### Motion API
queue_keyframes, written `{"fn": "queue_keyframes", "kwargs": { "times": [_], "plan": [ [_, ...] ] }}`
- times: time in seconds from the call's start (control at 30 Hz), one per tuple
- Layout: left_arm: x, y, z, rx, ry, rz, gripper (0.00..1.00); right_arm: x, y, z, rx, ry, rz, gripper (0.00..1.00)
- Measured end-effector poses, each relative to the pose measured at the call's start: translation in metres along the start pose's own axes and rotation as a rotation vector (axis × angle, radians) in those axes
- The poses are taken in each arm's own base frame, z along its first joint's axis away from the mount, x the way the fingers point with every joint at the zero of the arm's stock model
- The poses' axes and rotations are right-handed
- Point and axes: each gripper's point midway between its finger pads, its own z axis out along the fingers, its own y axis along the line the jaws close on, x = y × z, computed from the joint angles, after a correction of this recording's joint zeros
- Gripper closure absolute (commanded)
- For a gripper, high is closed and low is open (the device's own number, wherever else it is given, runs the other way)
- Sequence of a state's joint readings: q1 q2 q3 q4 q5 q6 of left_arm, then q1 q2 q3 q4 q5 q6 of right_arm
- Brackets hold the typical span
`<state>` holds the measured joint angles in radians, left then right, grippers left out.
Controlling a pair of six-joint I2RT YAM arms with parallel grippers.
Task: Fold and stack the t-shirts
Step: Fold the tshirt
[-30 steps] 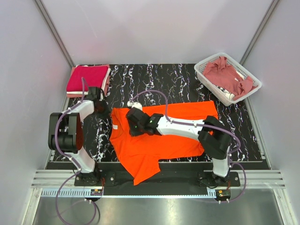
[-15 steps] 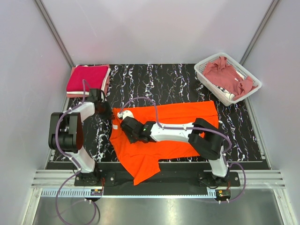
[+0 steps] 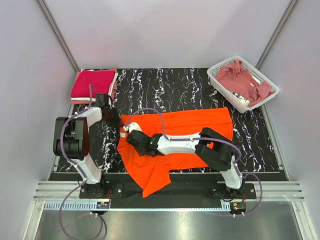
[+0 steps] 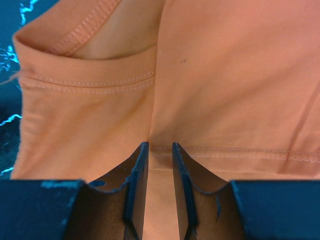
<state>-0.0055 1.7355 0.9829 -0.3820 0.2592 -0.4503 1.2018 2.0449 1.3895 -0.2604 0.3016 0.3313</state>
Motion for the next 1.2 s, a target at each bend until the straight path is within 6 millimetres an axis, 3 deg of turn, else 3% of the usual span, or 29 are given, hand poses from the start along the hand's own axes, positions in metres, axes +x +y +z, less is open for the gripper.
{"fn": "queue_keyframes", "kwargs": {
  "times": [0.17, 0.27, 0.47, 0.8, 1.2],
  "plan": [
    [-0.001, 0.001, 0.0, -0.008, -0.001, 0.0, 1.0, 0.002, -0.004, 0.001, 0.025, -0.002, -0.015, 0.78],
    [-0.001, 0.001, 0.0, -0.008, -0.001, 0.0, 1.0, 0.001, -0.007, 0.002, 0.042, -0.008, -0.024, 0.99],
    [-0.001, 0.002, 0.0, -0.012, -0.002, 0.0, 1.0, 0.008, -0.009, 0.001, 0.06, -0.006, -0.035, 1.0],
    [-0.003, 0.004, -0.001, -0.027, -0.007, 0.004, 1.0, 0.001, -0.012, -0.022, 0.045, -0.033, -0.022, 1.0],
    [-0.004, 0.005, -0.001, -0.038, -0.011, 0.004, 1.0, 0.006, -0.012, -0.035, 0.026, -0.035, -0.022, 1.0]
  ]
}}
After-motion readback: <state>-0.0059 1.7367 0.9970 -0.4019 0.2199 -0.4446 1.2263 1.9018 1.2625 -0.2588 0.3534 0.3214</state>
